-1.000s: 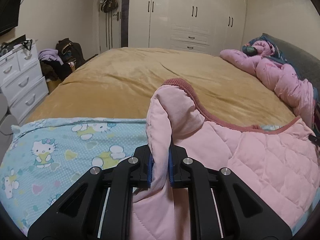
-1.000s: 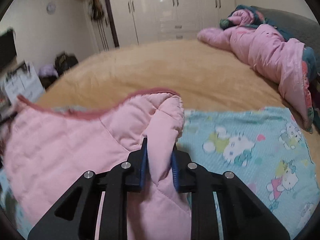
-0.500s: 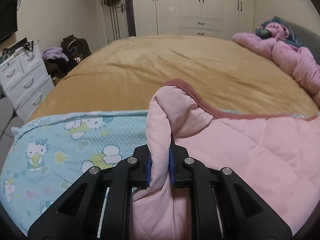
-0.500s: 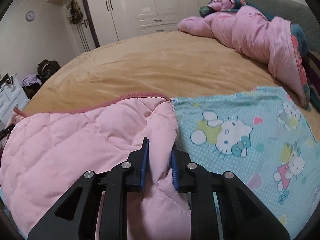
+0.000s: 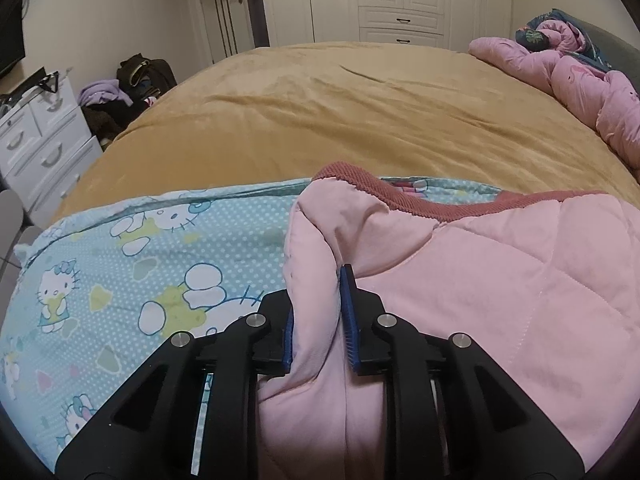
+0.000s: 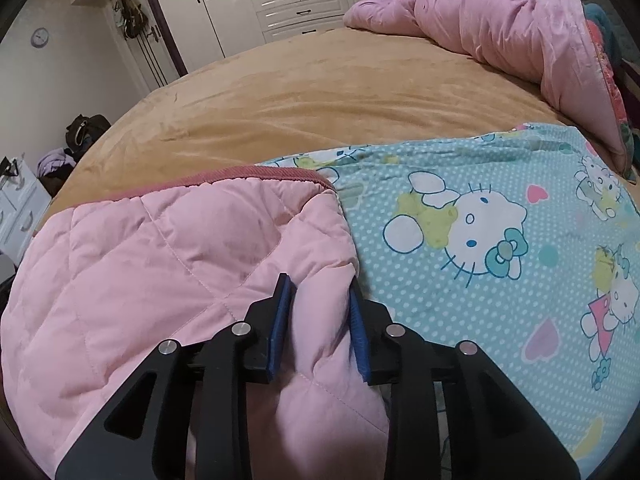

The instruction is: Fold large clothes

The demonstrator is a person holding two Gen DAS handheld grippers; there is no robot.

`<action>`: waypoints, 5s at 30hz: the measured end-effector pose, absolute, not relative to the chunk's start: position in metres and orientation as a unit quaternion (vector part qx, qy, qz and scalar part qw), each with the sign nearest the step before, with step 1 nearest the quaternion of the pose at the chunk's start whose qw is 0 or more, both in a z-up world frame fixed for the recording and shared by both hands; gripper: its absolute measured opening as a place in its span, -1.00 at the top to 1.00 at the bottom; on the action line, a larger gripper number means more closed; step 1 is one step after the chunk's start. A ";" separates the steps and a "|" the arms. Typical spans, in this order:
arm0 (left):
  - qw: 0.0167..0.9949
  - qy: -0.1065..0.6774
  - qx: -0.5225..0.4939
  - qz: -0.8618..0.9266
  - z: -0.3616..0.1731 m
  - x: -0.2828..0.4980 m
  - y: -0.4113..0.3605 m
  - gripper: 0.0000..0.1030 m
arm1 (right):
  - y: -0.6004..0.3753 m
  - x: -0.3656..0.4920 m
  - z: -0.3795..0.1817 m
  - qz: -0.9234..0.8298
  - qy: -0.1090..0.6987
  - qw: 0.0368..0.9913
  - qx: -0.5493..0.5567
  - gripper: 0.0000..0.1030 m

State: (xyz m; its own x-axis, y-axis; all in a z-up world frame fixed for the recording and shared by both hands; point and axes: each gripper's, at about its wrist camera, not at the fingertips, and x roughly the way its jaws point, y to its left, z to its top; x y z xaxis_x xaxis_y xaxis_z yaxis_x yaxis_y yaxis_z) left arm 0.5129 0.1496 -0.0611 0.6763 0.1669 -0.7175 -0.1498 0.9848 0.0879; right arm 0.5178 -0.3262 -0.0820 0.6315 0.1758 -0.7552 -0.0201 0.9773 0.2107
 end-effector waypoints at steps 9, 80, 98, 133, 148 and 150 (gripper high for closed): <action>0.917 0.385 0.002 0.107 -0.043 0.495 0.159 -0.38 | -0.329 0.509 -0.064 0.020 0.424 0.902 0.081 -0.58; 0.936 0.346 0.009 0.069 0.001 0.268 0.111 -0.84 | -0.282 0.271 0.044 0.131 0.323 0.935 0.061 -0.92; 0.903 0.425 -0.056 0.031 -0.056 0.361 0.173 -0.84 | -0.339 0.378 -0.062 0.119 0.457 0.870 0.142 -0.92; 0.910 0.403 -0.093 -0.033 -0.049 0.389 0.149 0.41 | -0.313 0.411 -0.061 0.240 0.475 0.820 0.209 0.14; 0.918 0.385 -0.085 -0.033 -0.007 0.294 0.127 0.41 | -0.316 0.333 -0.018 0.279 0.480 0.807 0.202 0.15; 0.918 0.387 -0.084 -0.033 -0.008 0.282 0.126 0.41 | -0.317 0.325 -0.018 0.280 0.484 0.805 0.198 0.15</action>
State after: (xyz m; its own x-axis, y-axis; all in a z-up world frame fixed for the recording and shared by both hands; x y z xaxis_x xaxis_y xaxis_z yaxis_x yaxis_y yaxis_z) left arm 0.2823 0.1261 -0.0076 0.6987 -0.1248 -0.7044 -0.0052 0.9837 -0.1795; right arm 0.3254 -0.3171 -0.0184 0.3748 0.6424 -0.6685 -0.2601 0.7650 0.5892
